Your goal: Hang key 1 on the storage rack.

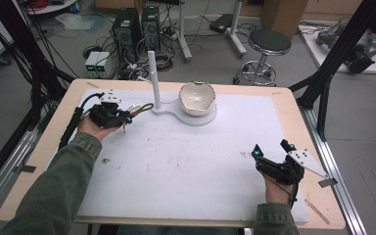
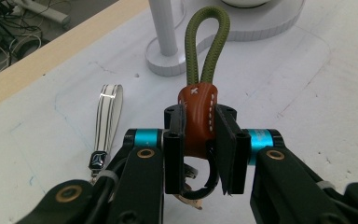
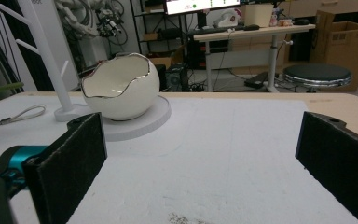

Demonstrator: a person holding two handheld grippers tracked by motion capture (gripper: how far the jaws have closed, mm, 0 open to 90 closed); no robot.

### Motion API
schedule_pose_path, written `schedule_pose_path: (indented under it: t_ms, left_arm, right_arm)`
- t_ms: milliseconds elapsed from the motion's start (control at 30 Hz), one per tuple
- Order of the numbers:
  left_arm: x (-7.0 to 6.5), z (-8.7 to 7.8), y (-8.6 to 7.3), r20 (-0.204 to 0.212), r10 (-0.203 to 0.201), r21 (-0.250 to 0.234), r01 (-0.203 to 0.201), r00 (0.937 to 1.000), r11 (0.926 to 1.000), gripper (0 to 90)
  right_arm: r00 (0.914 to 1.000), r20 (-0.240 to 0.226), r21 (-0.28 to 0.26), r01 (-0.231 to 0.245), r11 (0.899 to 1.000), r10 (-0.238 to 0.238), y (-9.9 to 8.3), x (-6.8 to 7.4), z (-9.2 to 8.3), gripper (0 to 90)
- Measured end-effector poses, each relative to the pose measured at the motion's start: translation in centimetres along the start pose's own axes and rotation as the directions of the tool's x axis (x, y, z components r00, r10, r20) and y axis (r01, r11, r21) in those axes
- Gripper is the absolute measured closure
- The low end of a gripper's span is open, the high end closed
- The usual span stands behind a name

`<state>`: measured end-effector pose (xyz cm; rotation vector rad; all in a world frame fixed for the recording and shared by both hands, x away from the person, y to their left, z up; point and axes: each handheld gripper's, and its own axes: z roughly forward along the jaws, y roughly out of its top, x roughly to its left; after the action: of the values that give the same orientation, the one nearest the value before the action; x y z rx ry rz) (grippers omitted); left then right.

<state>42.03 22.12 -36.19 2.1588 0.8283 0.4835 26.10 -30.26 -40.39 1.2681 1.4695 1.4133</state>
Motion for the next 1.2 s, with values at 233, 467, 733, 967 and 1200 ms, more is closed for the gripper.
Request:
schedule_pose_path:
  t_ms: [233,467,733,967,1200]
  left_arm:
    - [0.0,-0.7,0.3,-0.014,0.013,-0.005,-0.013,0.9998,0.9999,74.3]
    - [-0.6,-1.8,1.9,-0.033,0.080,-0.016,-0.080,0.9963,0.9966,74.3]
    - [-0.8,-2.7,2.8,-0.052,0.093,-0.032,-0.094,0.9944,0.9950,74.3]
    - [-1.0,-3.5,3.6,-0.069,0.104,-0.051,-0.108,0.9922,0.9928,74.1]
    - [-1.0,-4.3,4.5,-0.081,0.111,-0.064,-0.117,0.9905,0.9911,74.1]
  right_arm:
    - [1.0000,0.001,-0.001,0.001,1.000,-0.001,0.0,0.0,0.0,0.7]
    - [1.0000,0.002,0.001,-0.001,1.000,0.001,0.0,0.0,0.0,0.7]
    - [1.0000,0.003,-0.001,-0.006,1.000,0.006,0.0,0.0,0.0,0.7]
    - [1.0000,-0.002,-0.002,-0.009,1.000,0.009,0.0,0.0,-0.1,0.7]
    - [0.9999,0.000,-0.005,-0.010,1.000,0.010,0.0,-0.1,-0.1,0.7]
